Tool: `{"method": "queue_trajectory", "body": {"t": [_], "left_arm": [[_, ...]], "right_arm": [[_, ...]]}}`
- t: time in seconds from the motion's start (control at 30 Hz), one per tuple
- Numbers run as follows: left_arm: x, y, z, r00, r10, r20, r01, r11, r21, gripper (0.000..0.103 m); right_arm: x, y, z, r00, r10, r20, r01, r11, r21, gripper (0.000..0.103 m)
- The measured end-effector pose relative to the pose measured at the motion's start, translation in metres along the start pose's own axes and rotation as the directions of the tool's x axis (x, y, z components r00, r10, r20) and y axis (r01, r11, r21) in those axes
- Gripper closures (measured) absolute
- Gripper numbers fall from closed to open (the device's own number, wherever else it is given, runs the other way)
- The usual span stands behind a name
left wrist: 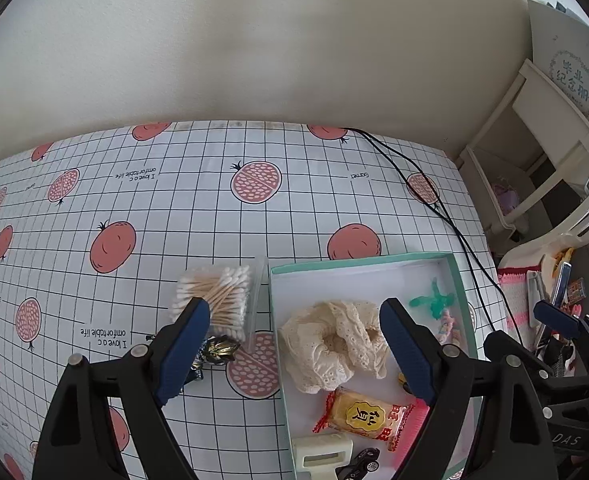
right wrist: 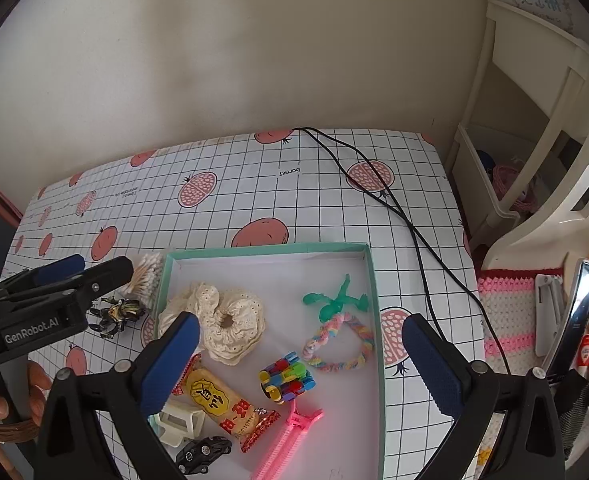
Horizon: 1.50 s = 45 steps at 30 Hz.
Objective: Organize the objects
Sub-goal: 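Move the left tool to the action figure while the right approaches the cotton-swab bag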
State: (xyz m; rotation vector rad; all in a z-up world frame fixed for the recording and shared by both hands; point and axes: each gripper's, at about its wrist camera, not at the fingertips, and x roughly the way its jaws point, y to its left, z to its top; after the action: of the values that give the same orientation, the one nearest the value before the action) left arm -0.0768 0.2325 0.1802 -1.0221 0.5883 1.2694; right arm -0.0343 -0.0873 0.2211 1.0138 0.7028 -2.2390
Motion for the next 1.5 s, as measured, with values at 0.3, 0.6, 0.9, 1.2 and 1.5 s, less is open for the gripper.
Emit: {"method": "queue_trajectory", "body": {"t": [0.3, 0.6, 0.9, 1.2, 1.5], "left_arm": [[-0.007, 0.009, 0.001, 1.0, -0.013, -0.004, 0.013, 1.0, 0.022, 0.016], [-0.018, 0.044, 0.001, 0.999, 0.031, -0.022, -0.03, 0.999, 0.013, 0.016], [-0.014, 0.091, -0.003, 0.992, 0.097, -0.074, -0.097, 0.995, 0.005, 0.016], [0.023, 0.11, -0.017, 0.971, 0.133, -0.199, -0.128, 0.991, 0.039, 0.016], [0.056, 0.103, -0.032, 0.948, 0.159, -0.275, -0.128, 0.984, 0.126, 0.016]], "right_arm": [[-0.002, 0.007, 0.0, 1.0, 0.003, 0.006, -0.003, 1.0, -0.005, 0.0], [-0.003, 0.038, 0.002, 0.999, 0.04, 0.014, -0.04, 0.999, -0.036, 0.0], [0.003, 0.083, 0.004, 0.996, 0.093, 0.014, -0.092, 0.993, -0.072, 0.0], [0.021, 0.111, 0.002, 0.992, 0.121, -0.023, -0.122, 0.989, -0.083, 0.0], [0.033, 0.112, 0.001, 0.993, 0.108, -0.043, -0.11, 0.992, -0.068, 0.0]]}}
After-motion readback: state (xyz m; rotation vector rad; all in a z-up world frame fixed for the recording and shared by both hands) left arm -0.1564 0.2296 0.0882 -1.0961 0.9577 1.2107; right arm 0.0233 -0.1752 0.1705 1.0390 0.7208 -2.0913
